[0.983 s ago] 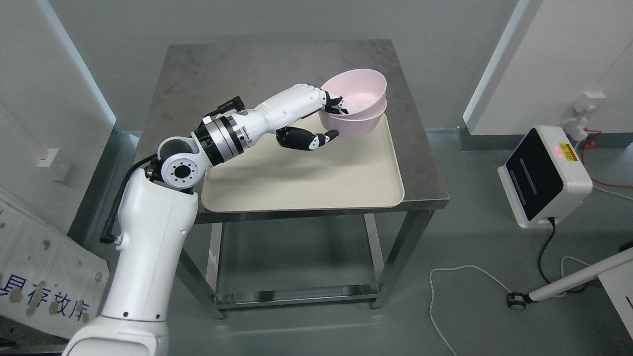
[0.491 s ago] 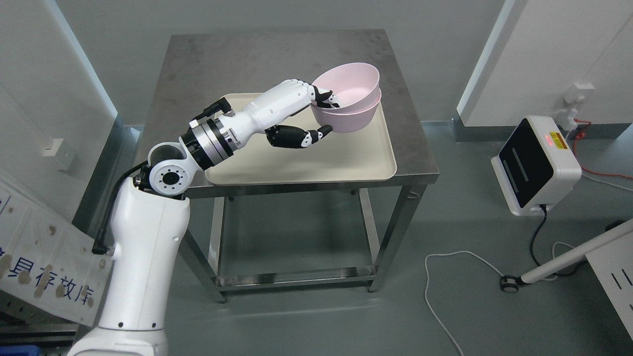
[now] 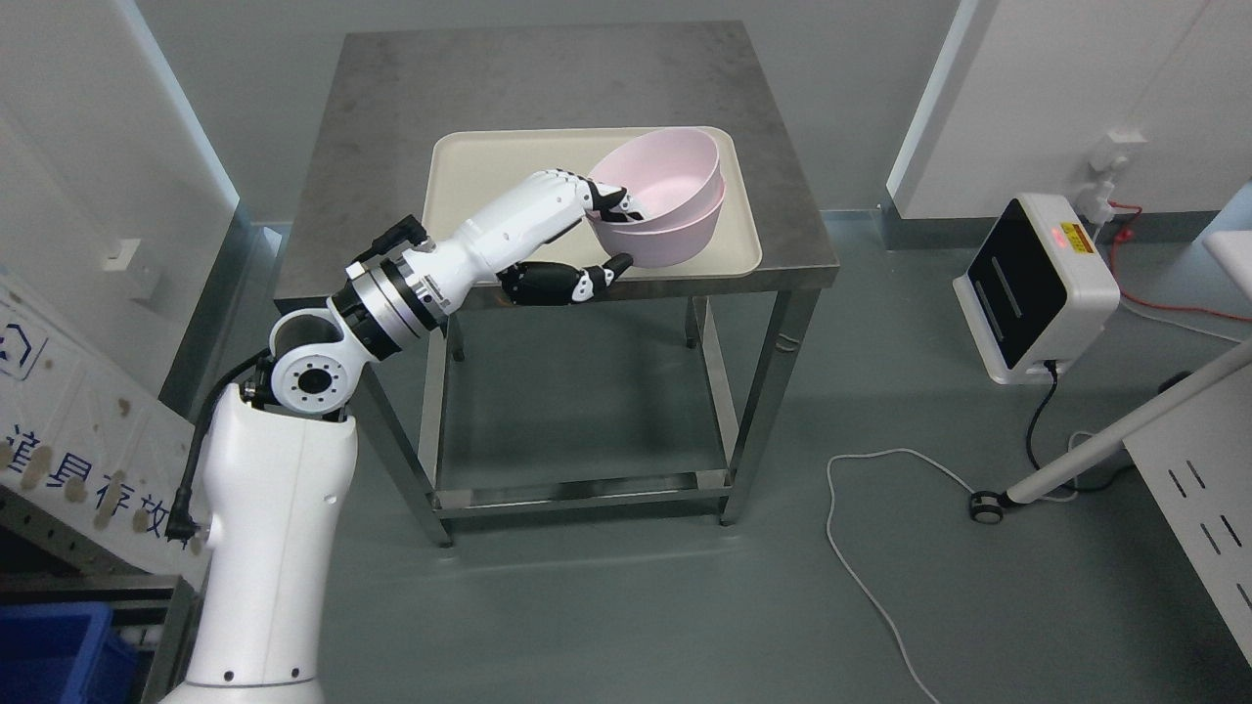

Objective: Stack pink IKEA bowls on left shelf middle
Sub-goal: 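Lift the stacked pink bowls off the tray with the left hand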

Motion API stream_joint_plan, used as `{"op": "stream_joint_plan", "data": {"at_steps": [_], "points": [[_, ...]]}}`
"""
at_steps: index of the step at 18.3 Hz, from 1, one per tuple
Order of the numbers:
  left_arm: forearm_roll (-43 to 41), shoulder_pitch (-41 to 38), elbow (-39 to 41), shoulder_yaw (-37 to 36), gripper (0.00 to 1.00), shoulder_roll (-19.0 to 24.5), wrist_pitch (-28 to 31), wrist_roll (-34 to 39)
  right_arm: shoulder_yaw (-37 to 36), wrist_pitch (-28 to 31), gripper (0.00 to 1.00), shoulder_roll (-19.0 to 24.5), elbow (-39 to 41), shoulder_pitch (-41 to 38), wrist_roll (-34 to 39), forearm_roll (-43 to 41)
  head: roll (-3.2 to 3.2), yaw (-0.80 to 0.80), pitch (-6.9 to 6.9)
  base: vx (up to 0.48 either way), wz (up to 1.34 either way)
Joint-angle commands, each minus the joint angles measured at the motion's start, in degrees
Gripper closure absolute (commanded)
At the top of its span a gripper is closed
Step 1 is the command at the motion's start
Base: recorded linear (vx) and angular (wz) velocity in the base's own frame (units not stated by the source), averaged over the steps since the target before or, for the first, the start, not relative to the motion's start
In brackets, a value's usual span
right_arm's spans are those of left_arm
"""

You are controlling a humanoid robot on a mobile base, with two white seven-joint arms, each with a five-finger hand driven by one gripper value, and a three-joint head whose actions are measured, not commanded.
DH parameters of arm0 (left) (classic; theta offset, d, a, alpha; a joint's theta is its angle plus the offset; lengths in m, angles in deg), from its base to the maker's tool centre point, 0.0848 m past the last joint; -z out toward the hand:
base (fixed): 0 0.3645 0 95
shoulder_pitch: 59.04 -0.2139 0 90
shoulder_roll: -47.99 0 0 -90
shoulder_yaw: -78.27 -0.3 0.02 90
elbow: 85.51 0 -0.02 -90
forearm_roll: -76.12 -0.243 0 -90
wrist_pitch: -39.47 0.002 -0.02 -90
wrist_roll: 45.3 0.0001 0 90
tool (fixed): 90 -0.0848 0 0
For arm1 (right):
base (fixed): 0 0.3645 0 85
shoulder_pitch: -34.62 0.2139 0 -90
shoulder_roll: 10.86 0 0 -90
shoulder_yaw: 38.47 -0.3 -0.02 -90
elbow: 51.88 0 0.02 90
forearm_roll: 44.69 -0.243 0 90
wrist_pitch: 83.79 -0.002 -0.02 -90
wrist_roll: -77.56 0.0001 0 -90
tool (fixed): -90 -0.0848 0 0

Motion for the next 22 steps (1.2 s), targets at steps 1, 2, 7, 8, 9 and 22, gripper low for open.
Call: {"op": "stream_joint_plan", "data": {"at_steps": [1, 2, 7, 8, 9, 22], "points": [[2.92, -0.51, 2.25, 4.29, 0.95, 0.96, 0.3, 0.17, -0.53, 0.04, 0.0, -1.0, 0.0, 0.01, -0.07, 0.44, 0.0, 0.0, 0.0, -0.225, 0.06], [3.8, -0.6, 2.25, 4.38, 0.95, 0.96, 0.39, 0.26, -0.53, 0.04, 0.0, -1.0, 0.0, 0.01, -0.07, 0.44, 0.0, 0.0, 0.0, -0.275, 0.05], [4.69, 0.54, 2.25, 4.64, 0.95, 0.96, 0.74, 0.53, -0.53, 0.04, 0.0, -1.0, 0.0, 0.01, -0.07, 0.44, 0.0, 0.0, 0.0, -0.283, 0.08], [4.95, 0.72, 2.6, 4.9, 0.95, 0.96, 0.66, 0.53, -0.61, 0.04, 0.0, -1.0, 0.0, 0.01, -0.07, 0.44, 0.0, 0.0, 0.0, -0.306, 0.12], [4.95, 0.89, 3.47, 4.91, 0.95, 0.96, 0.74, 0.53, -0.53, 0.04, 0.0, -1.0, 0.0, 0.01, -0.07, 0.44, 0.0, 0.0, 0.0, -0.27, 0.22], [6.1, 4.84, 7.52, 4.55, 0.93, 0.96, 0.83, 2.63, -0.53, 0.04, 0.0, -1.0, 0.0, 0.01, 0.02, 0.44, 0.0, 0.0, 0.0, -0.27, 0.17]]}}
